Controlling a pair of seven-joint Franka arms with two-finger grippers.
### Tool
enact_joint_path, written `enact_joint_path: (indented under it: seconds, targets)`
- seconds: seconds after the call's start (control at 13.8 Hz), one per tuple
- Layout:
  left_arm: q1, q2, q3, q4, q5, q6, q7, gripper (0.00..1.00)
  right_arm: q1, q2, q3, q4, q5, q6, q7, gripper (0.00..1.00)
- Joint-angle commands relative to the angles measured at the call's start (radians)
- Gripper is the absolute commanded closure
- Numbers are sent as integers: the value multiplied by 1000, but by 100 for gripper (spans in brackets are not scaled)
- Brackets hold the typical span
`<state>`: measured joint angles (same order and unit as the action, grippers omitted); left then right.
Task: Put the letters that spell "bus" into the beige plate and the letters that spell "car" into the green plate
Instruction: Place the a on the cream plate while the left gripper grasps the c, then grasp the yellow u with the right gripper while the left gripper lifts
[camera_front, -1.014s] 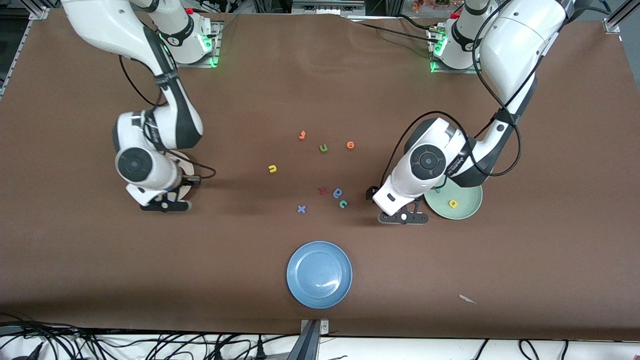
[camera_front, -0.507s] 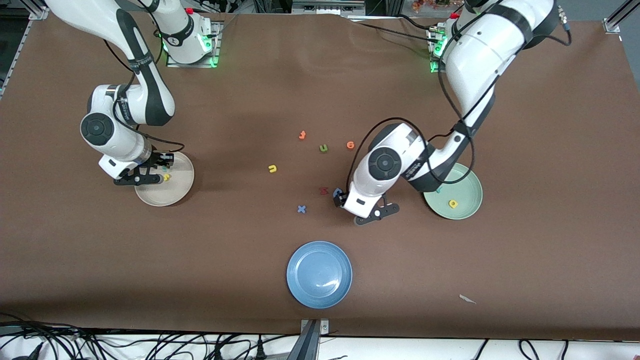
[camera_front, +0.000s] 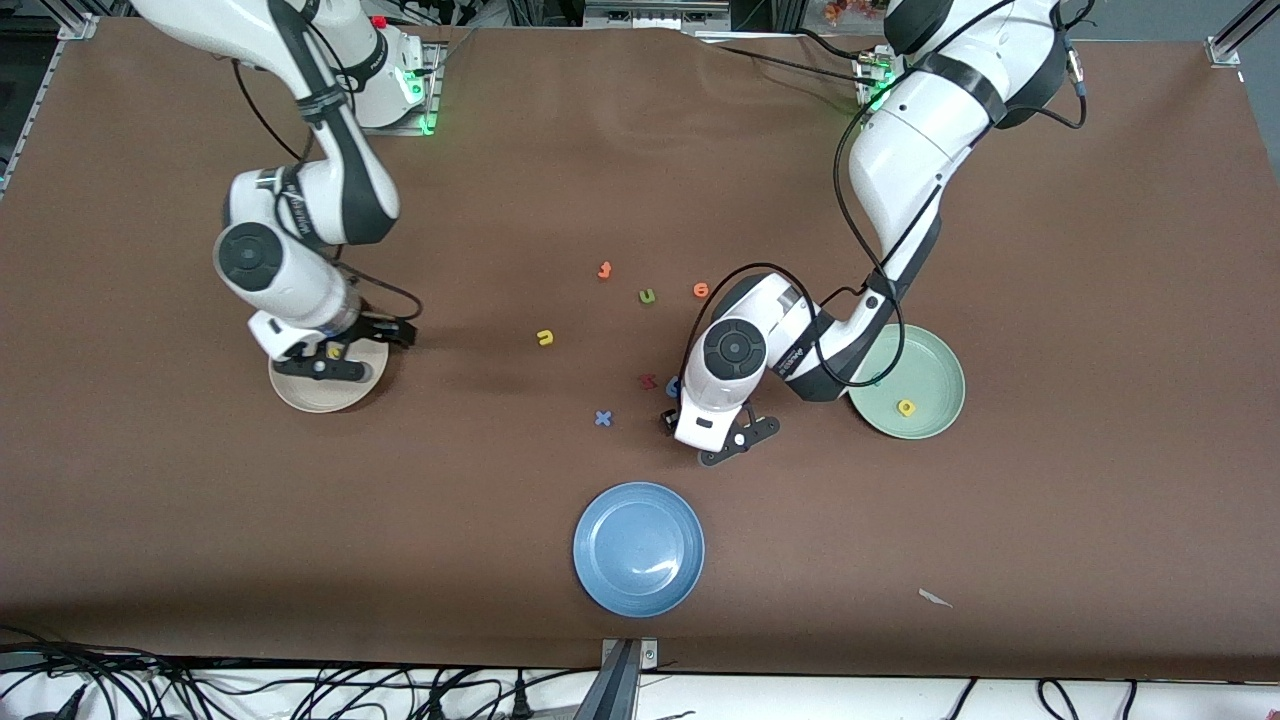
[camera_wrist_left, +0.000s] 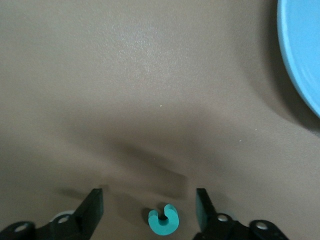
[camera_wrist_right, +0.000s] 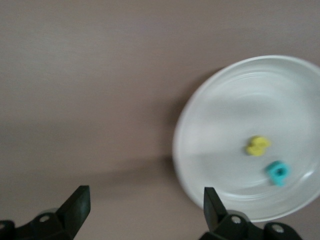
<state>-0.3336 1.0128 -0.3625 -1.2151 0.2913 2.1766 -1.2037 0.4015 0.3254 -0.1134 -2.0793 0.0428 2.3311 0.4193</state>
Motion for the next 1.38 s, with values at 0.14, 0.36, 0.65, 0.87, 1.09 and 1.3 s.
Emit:
enact_joint_path:
  seconds: [0.14, 0.36, 0.65, 0.87, 1.09, 1.3]
  targets:
    - [-41, 23, 14, 35, -40, 0, -8, 35, 13, 125, 144, 123, 16, 10, 263, 0]
    - [-39, 21, 14, 25, -40, 2, -7, 35, 83, 200, 144, 192, 12, 14, 269, 0]
    - [-38, 21, 14, 26, -38, 2, 6, 52, 148, 250, 144, 220, 2, 54, 334, 0]
    - [-35, 23, 14, 25, -40, 2, 7, 69, 160, 277, 144, 219, 2, 97, 335, 0]
    - [-33, 23, 14, 23, -40, 2, 6, 82, 158, 293, 144, 219, 14, 123, 335, 6]
    - [-25, 10, 14, 25, -37, -1, 10, 84, 160, 302, 144, 220, 16, 126, 337, 19]
